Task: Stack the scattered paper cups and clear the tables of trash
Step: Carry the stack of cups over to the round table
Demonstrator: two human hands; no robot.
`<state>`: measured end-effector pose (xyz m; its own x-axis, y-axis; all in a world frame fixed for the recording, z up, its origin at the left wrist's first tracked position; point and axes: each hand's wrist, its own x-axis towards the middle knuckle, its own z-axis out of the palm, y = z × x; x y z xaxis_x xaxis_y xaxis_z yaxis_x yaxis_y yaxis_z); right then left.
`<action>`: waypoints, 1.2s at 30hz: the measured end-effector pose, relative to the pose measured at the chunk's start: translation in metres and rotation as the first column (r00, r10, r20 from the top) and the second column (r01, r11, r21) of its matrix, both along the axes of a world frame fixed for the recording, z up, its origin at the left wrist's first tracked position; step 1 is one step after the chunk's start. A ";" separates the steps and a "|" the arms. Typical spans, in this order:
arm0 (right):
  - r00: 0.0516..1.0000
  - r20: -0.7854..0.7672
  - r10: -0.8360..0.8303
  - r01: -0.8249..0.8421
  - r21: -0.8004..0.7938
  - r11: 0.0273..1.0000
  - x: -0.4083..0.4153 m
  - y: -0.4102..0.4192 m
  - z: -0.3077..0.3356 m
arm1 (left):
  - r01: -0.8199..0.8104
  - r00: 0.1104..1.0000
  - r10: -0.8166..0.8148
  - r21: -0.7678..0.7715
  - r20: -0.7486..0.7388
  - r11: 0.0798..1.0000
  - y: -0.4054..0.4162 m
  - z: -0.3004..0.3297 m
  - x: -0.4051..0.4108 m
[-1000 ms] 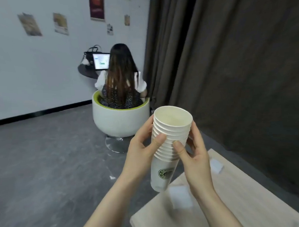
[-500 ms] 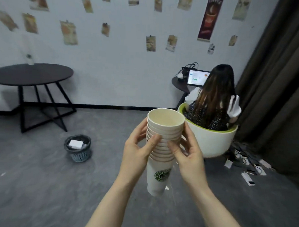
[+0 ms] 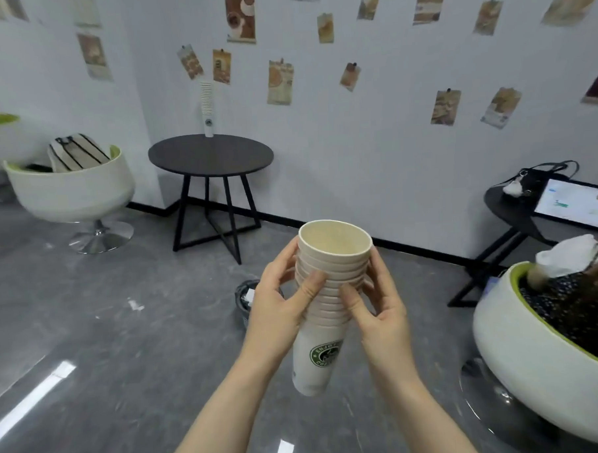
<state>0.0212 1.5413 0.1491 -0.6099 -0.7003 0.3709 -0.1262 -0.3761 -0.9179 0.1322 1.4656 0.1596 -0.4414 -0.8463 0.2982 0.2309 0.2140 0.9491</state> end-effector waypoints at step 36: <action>0.894 -0.064 0.444 -0.443 0.035 0.896 -0.061 -0.737 0.001 | -0.364 0.917 0.377 0.111 -0.129 0.925 -0.689 -0.006 -0.031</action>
